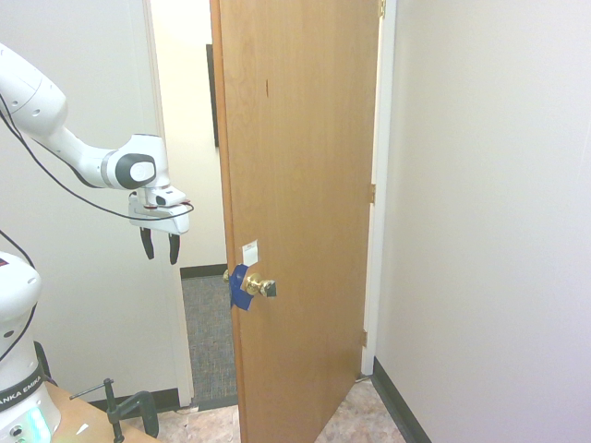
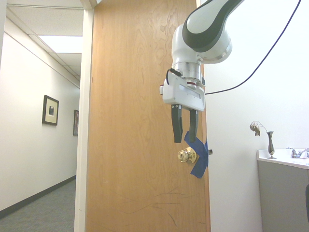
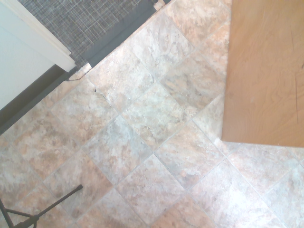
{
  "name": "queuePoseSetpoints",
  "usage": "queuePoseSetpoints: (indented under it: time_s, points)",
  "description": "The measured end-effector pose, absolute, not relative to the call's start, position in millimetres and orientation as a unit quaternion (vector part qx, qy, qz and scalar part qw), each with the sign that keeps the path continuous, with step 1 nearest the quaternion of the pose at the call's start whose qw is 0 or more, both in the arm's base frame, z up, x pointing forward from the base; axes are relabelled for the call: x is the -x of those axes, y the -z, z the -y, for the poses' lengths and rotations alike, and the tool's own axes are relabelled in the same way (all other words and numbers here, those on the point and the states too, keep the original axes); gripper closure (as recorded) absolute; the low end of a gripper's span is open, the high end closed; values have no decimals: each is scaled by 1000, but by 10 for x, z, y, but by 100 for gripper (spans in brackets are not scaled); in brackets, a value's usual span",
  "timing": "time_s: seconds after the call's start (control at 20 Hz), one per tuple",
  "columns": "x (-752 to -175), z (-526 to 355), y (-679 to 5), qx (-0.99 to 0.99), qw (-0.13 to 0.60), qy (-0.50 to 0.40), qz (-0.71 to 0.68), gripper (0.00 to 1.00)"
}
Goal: Close door
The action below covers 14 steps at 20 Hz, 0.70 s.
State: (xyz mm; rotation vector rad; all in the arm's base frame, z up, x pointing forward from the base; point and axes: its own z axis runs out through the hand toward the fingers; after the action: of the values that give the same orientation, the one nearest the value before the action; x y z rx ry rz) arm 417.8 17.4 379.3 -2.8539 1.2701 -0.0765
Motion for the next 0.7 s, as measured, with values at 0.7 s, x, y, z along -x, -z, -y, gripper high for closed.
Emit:
queuePoseSetpoints:
  time_s: [0.7]
  points:
    - [-4036,346,-4746,868,53,106,-483,0]
